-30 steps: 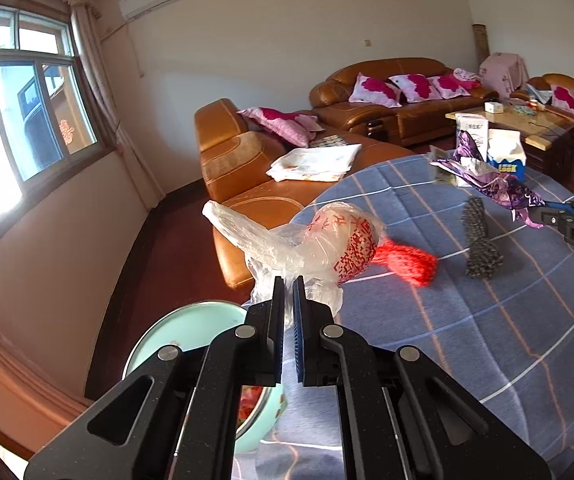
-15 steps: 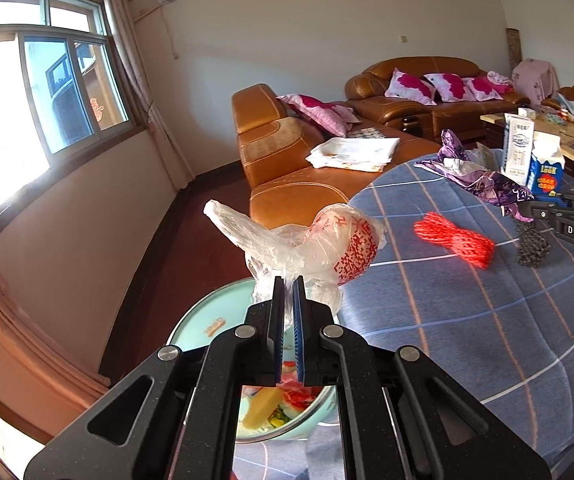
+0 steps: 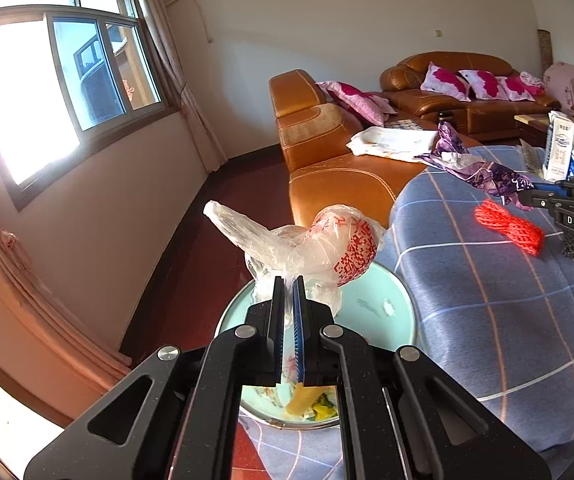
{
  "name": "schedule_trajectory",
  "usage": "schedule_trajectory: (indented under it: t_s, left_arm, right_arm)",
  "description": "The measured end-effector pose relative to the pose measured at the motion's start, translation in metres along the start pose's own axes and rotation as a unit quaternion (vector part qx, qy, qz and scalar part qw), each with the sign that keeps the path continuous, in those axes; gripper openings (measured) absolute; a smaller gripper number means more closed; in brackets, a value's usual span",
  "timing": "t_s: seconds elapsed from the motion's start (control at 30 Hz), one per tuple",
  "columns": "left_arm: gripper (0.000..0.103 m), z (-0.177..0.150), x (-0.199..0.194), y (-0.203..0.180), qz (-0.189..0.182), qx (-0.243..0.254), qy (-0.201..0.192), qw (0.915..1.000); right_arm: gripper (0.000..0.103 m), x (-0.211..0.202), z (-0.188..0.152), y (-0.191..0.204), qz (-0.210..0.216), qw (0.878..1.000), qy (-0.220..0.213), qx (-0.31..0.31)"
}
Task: Collect trash
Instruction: 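Carry the purple wrapper and clear plastic bag toward the teal bucket with both tools, then hold the wrapper and plastic bag above the bucket opening with both tools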
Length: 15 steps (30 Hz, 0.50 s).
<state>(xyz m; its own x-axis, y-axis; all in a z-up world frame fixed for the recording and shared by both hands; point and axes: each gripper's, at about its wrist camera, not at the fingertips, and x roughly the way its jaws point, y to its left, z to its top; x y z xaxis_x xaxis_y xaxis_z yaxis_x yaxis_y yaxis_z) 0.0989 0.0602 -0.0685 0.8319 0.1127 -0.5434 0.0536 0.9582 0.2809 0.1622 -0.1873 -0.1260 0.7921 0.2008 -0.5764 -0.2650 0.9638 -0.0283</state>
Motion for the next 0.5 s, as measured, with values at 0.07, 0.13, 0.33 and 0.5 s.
schedule_trajectory:
  t_s: [0.07,0.13,0.33,0.5]
  left_arm:
    - [0.004,-0.001,0.001,0.004,0.003,-0.005,0.003,1.0]
    - [0.004,-0.003,0.001,0.007,0.008,-0.007,0.005,0.9999]
    - [0.004,-0.007,0.005,0.017,0.017,-0.014,0.01,0.9997]
    - [0.004,-0.01,0.007,0.024,0.022,-0.021,0.012,0.9995]
  right_arm:
    - [0.009,0.005,0.005,0.009,0.005,1.0,-0.002,-0.009]
    - [0.009,0.009,0.008,0.016,0.008,1.0,-0.004,-0.017]
    - [0.009,0.022,0.013,0.036,0.021,0.999,-0.008,-0.039]
    - [0.009,0.031,0.016,0.047,0.031,0.998,-0.01,-0.053]
